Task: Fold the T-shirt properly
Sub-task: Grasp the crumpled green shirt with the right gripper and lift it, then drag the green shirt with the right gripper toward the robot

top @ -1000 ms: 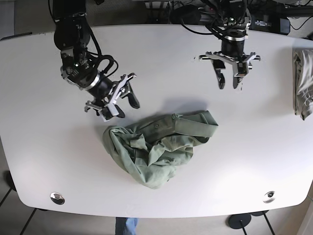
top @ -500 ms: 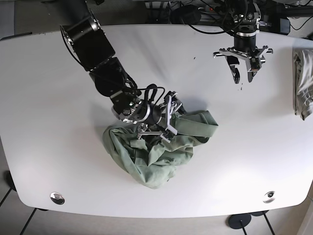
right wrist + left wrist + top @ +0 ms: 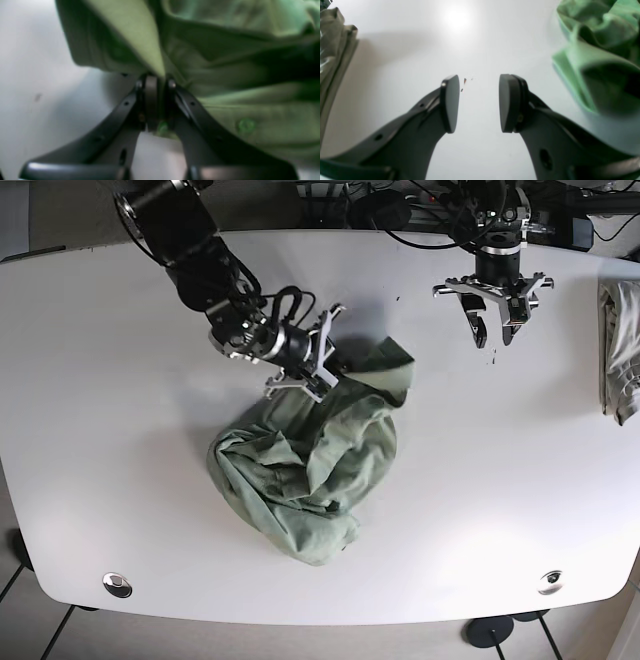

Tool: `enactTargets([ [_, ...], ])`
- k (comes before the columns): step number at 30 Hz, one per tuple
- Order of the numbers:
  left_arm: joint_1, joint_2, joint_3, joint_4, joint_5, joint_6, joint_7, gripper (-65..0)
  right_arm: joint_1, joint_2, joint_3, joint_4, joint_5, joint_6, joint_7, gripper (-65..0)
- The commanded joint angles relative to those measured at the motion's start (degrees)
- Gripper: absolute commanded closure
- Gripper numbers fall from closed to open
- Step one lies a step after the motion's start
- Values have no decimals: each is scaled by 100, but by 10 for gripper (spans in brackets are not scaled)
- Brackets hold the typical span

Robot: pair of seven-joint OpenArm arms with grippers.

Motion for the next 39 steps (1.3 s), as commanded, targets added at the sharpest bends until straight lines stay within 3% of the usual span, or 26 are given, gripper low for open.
enactTargets([
  [1, 3, -5, 0, 55, -44, 7, -149, -237, -447, 255, 326, 649, 192, 15, 89, -43],
  [7, -234, -67, 8, -200, -44, 7, -149, -237, -1880, 792, 1548, 1994, 307, 76, 107, -46],
  [11, -243, -331, 325, -218, -44, 7, -149, -237, -2628, 800, 2067, 2688, 307, 76, 81, -52],
  [13, -287, -331, 325, -218, -44, 7, -149, -237, -2900, 792, 2084, 3040, 315, 76, 19, -146],
  [16, -437, -331, 307, -218, -44, 7, -123, -237, -3094, 598, 2084, 3242, 403, 76, -42, -396],
  [18, -463, -331, 307, -218, -44, 7, 159, -237, -3094, 519, 2093, 3242, 667, 76, -69, -469],
  [23, -533, -331, 325, -209, -53, 7, 440, -237, -3067, 475, 1970, 3224, 1546, 32, -86, -466],
  [27, -656, -331, 298, -226, -53, 7, 449, -237, -2821, 466, 1346, 3057, 1326, -3, -86, -468],
  [31, -674, -331, 325, -226, -53, 7, 449, -237, -2803, 264, 1258, 2706, 1274, -328, -86, -474],
  [39, -683, -339, 430, -349, -53, 7, 449, -237, -2654, -79, 1258, 2170, 1265, -354, -86, -469],
])
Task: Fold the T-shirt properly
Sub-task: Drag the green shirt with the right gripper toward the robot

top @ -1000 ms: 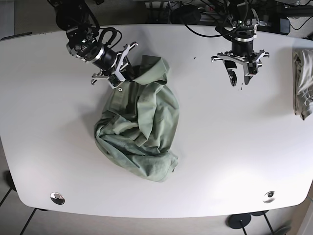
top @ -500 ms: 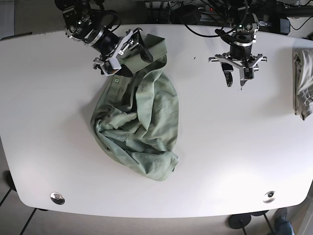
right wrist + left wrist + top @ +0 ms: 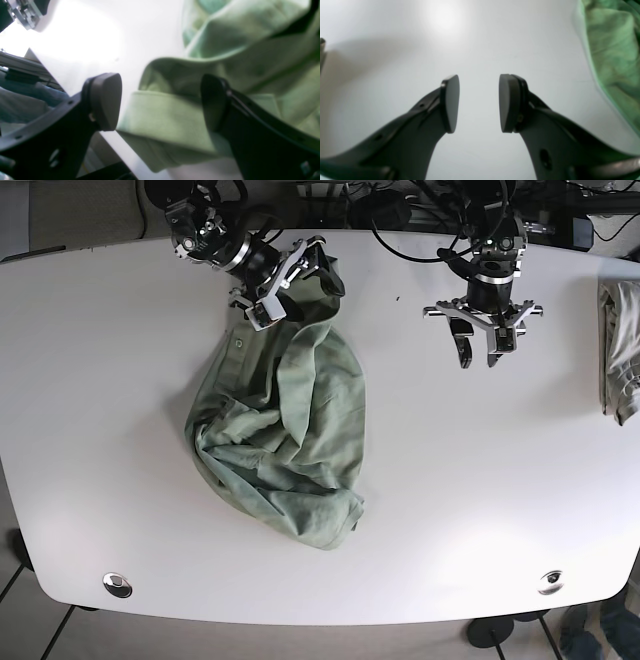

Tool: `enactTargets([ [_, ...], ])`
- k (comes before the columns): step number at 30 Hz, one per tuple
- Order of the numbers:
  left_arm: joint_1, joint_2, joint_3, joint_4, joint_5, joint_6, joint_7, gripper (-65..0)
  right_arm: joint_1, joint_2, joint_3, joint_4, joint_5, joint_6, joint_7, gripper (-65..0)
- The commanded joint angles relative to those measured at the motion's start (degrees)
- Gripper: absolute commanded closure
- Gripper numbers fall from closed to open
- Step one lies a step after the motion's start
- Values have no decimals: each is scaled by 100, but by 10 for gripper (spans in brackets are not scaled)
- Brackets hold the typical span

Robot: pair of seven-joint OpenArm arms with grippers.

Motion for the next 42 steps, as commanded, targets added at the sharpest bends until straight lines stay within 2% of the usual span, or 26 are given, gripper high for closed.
enactTargets([
  [1, -12, -42, -11, 81, -49, 16, -135, -237, 72, -186, 5, -45, 67, 37, 128, -469],
  [5, -12, -104, -2, 81, -49, 16, -135, -237, 353, -450, 5, -529, 58, 28, 128, -468],
  [11, -12, -200, -29, 81, -49, 16, -135, -237, 863, -476, -3, -1215, 58, 28, 128, -450],
  [13, -12, -244, -29, 46, -49, 16, -135, -237, 968, -476, -3, -1390, 58, -60, 163, -336],
  [14, -12, -244, -29, -42, -49, 16, -135, -237, 1030, -468, -3, -1470, 58, -183, 172, -193],
  [15, -12, -244, -29, -95, -49, 16, -135, -237, 1056, -459, 5, -1487, 58, -236, 172, -90],
  [16, -12, -244, -29, -130, -49, 16, -135, -237, 1056, -441, 5, -1487, 58, -262, 172, -14],
  [18, -12, -244, -29, -147, -49, 16, -135, -237, 1003, -345, 41, -1355, 58, -262, 172, -38],
  [21, -135, -244, -29, -156, -49, 16, -135, -237, 775, -151, 102, -819, 94, -271, 181, -21],
  [26, -302, -324, -2, -165, -49, 16, -135, -237, 124, -72, 788, 333, 94, -253, 137, -21],
  [29, -495, -324, -2, -350, -49, 16, -126, -237, -210, -72, 1421, 799, 102, -245, 137, -21],
  [33, -697, -324, -2, -631, -49, 7, -126, -237, -306, -98, 2177, 816, 102, -236, 137, -22],
  [35, -750, -324, -2, -736, -49, -292, -126, -237, -306, -107, 2388, 799, 111, -236, 137, -22],
  [37, -820, -315, -2, -824, -49, -476, -126, -237, -306, -107, 2414, 799, 111, -236, 137, -22],
  [42, -996, -315, -2, -974, -40, -511, -126, -239, -298, -116, 2388, 561, 111, -236, 128, -27],
])
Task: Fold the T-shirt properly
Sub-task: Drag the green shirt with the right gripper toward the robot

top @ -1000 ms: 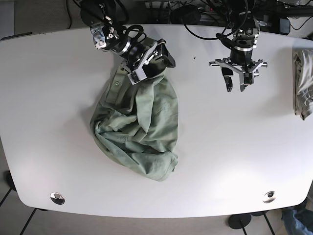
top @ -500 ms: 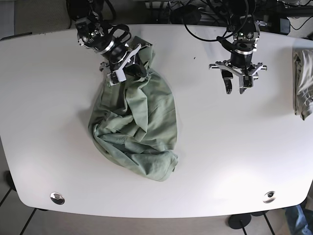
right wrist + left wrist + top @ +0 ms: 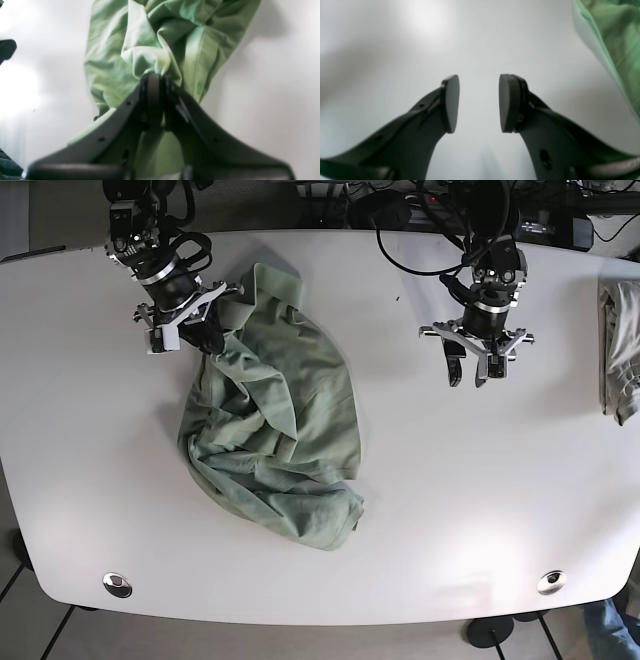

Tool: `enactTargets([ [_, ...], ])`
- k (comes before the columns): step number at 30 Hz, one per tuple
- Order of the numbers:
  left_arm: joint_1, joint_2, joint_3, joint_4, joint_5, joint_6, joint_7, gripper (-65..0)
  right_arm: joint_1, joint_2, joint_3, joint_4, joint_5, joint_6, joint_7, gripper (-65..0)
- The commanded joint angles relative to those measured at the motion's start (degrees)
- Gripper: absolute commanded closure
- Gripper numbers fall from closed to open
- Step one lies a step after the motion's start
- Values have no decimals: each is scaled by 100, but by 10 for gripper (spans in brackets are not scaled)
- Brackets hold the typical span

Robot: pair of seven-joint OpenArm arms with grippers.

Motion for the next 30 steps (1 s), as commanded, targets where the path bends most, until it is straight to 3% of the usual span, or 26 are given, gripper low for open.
enactTargets([
  [1, -111, -20, -7, 56, -44, -2, -126, -239, 11, 37, -67, -53, 70, 40, 123, -27],
  [4, -287, -20, -7, 47, -44, -2, -126, -242, 19, 37, -261, -168, 70, 40, 123, -70],
  [8, -340, -20, -7, 38, -44, -2, -117, -242, 2, 37, -498, -194, 70, 40, 123, -285],
  [10, -340, -20, -7, 29, -44, -2, -117, -242, 28, 37, -656, -203, 61, 40, 123, -360],
  [17, -340, -20, -33, 38, -44, -99, 296, -242, 494, 37, -973, -897, 52, 4, 150, -379],
  [19, -340, -20, -42, 47, -44, -134, 305, -242, 573, 37, -973, -968, 52, 13, 167, -373],
  [20, -340, -20, -42, 47, -44, -134, 305, -242, 573, 37, -973, -959, 52, 13, 167, -339],
  [21, -340, -20, -42, 47, -44, -134, 305, -242, 582, 37, -973, -950, 52, 22, 167, -268],
  [22, -340, -20, -33, 47, -44, -134, 305, -242, 591, 37, -955, -827, 61, 22, 167, -105],
  [23, -358, -20, -24, 47, -44, -134, 314, -242, 591, 37, -955, -739, 61, 22, 132, -5],
  [25, -533, -20, -7, 47, -44, -134, 322, -242, 600, 46, -937, -537, 61, 22, 132, -46],
  [26, -630, -11, -7, 47, -44, -134, 331, -242, 556, 46, -937, -440, 61, 13, 132, -21],
  [30, -1237, -2, 274, -208, -44, -125, 665, -242, 204, 46, -559, 105, 61, 13, 132, -21],
])
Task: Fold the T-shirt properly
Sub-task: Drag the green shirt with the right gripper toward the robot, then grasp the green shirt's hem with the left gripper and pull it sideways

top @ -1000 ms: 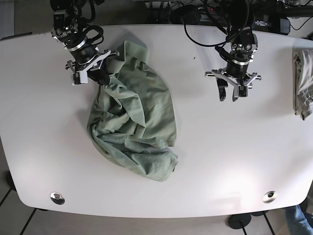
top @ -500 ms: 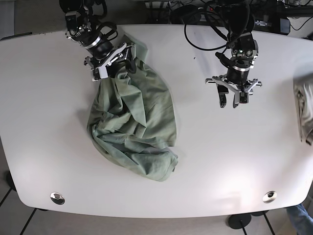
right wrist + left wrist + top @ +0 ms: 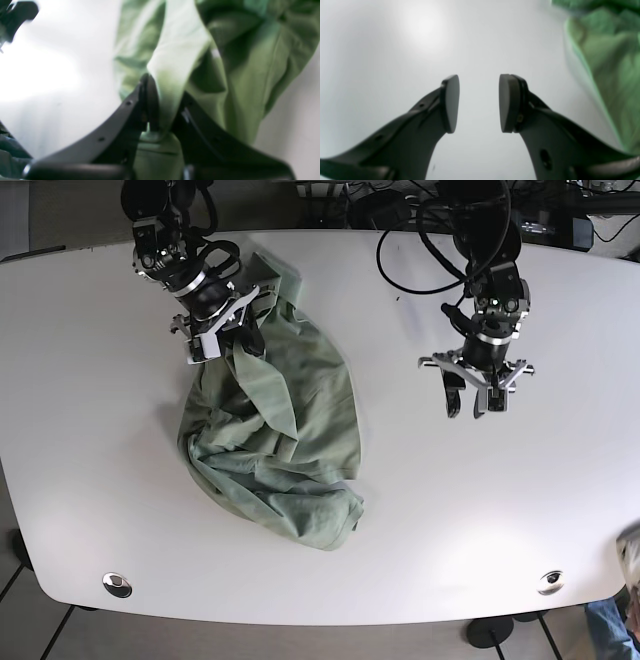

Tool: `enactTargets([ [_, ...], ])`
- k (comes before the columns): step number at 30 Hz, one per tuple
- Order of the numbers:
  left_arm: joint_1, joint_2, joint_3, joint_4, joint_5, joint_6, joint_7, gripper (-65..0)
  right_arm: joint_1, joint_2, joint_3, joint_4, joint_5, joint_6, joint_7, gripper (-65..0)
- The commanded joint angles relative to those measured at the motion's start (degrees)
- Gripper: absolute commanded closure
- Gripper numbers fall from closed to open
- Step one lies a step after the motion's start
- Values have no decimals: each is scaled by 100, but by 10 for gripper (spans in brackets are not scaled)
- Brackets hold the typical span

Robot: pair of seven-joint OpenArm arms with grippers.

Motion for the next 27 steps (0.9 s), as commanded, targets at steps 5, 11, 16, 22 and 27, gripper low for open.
enactTargets([
  [5, -1319, -4, 289, -976, -38, 17, 229, -242, -531, 22, 874, 511, 70, 29, 145, -21],
  [11, -2594, 5, 675, -2884, -46, 17, 71, -242, -821, 66, 2069, 467, 1063, 29, 128, -21],
  [16, -3324, 22, 1458, -4326, -55, 17, -896, -378, -882, 66, 2368, 467, 1054, 29, 128, -21],
  [22, -4036, 251, 1493, -5258, -64, 26, -931, -463, -891, 31, 2333, 467, 1063, 29, 128, -21],
  [27, -4695, 488, 1511, -6339, -20, 26, -1608, -463, -900, 22, 2333, 467, 1081, 29, 128, -21],
])
